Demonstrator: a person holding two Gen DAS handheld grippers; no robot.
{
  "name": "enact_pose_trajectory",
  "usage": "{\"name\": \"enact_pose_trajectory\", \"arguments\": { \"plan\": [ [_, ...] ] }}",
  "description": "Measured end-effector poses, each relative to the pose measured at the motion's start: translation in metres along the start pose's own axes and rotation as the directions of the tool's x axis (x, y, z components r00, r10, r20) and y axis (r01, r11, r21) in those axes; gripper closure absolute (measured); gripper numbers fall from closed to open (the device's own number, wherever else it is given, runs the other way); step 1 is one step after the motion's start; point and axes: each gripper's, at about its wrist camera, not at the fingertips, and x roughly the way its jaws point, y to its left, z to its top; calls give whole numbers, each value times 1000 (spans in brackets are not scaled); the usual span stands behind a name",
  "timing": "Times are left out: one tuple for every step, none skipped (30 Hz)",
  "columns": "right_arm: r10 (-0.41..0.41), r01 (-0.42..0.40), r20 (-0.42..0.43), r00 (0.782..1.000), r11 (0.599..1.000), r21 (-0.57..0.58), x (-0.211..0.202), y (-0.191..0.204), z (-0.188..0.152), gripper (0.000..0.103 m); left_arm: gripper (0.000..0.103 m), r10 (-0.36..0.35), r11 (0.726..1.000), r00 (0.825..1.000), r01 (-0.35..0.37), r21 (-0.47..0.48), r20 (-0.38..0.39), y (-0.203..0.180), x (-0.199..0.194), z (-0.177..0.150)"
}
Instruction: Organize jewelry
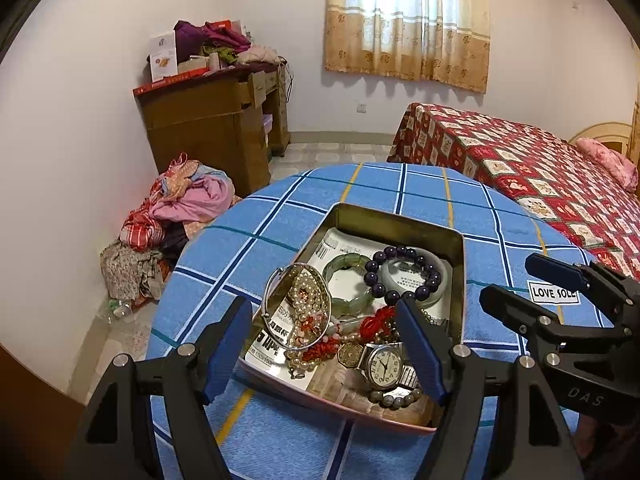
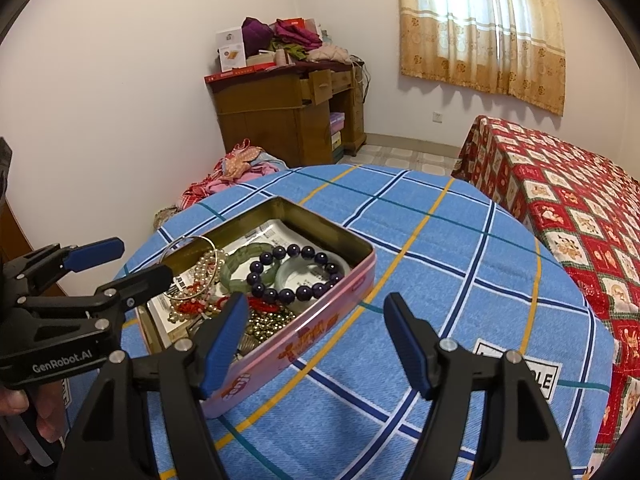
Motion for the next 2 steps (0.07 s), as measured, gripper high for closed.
{"name": "enact_pose_trajectory", "arguments": {
  "plan": [
    [1,-1,0,1000,1000,0,0,0,0,30,29,-3,1000,1000,3,1,1,0,0,0],
    [1,-1,-1,1000,1000,1,1,0,0,30,29,-6,1000,1000,6,2,2,0,-1,0]
  ]
}}
